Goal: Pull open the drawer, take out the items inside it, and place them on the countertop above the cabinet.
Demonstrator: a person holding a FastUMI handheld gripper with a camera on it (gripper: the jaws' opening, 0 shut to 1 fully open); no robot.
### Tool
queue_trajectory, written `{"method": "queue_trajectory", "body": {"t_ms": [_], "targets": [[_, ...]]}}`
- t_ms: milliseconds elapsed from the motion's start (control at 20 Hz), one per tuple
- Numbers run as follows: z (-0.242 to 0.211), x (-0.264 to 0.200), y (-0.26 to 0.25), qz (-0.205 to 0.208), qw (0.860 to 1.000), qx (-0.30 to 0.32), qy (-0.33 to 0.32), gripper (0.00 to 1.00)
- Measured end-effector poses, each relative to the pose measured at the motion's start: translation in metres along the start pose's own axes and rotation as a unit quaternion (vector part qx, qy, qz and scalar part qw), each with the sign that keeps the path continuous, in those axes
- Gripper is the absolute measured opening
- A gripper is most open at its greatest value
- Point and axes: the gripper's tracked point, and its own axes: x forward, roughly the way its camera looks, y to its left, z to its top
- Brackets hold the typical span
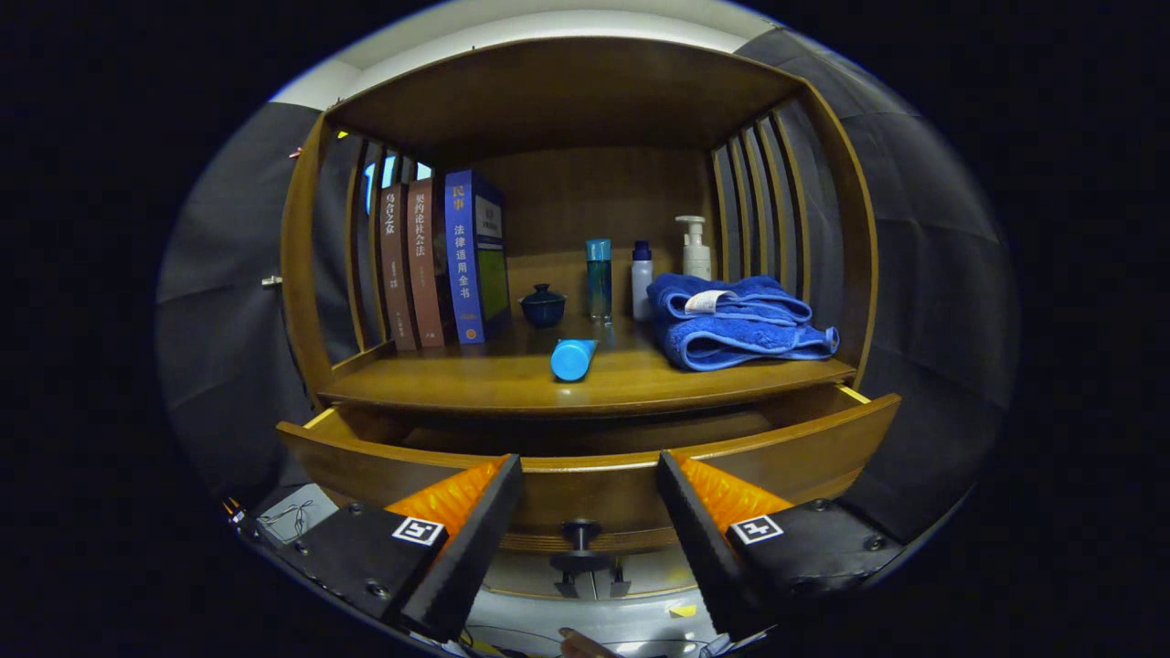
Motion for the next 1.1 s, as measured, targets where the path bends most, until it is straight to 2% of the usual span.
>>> {"method": "queue_trajectory", "body": {"t_ms": [450,1100], "targets": [[0.006,0.036,0.001,-0.001,1.000,-0.002,-0.001,0.98],[0.006,0.038,0.004,-0.005,1.000,-0.016,0.002,0.99]]}}
